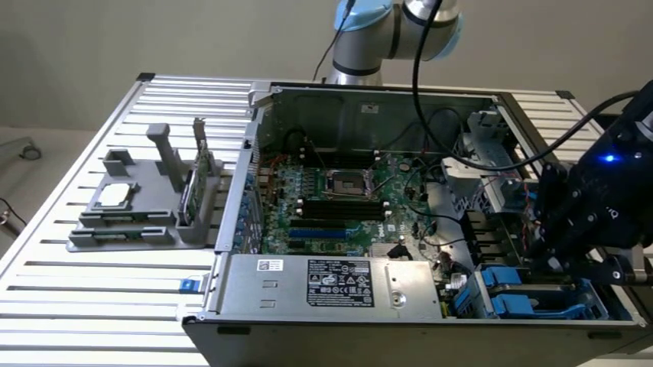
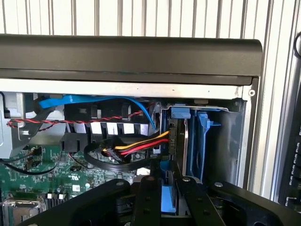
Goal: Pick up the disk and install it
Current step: 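Insert the second disk wire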
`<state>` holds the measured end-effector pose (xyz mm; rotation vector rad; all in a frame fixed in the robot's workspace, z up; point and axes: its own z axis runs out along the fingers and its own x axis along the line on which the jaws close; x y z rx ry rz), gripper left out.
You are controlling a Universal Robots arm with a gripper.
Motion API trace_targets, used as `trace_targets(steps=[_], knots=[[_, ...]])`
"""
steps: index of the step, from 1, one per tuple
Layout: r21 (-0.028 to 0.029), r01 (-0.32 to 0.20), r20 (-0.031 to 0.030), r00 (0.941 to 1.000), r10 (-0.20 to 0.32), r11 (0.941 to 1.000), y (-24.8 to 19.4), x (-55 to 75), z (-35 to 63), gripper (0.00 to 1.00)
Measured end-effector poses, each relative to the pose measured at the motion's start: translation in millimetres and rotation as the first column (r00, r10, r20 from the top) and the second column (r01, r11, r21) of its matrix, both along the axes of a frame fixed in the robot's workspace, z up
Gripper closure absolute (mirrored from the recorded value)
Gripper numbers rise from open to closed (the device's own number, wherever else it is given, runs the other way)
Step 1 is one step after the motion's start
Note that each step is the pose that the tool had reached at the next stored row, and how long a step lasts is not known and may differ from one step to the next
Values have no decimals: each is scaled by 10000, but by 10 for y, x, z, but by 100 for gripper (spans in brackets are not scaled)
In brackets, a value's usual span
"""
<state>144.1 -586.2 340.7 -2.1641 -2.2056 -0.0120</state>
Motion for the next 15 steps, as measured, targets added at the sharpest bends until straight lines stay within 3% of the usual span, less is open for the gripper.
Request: trace_targets(steps=[8,12,15], knots=[[172,1,-8,10000,-1,9999,4,-3,10,80],[271,11,-86,10000,-9,9996,3,-3,32,80],[311,56,-140,9999,-52,9995,-12,-3,35,80]])
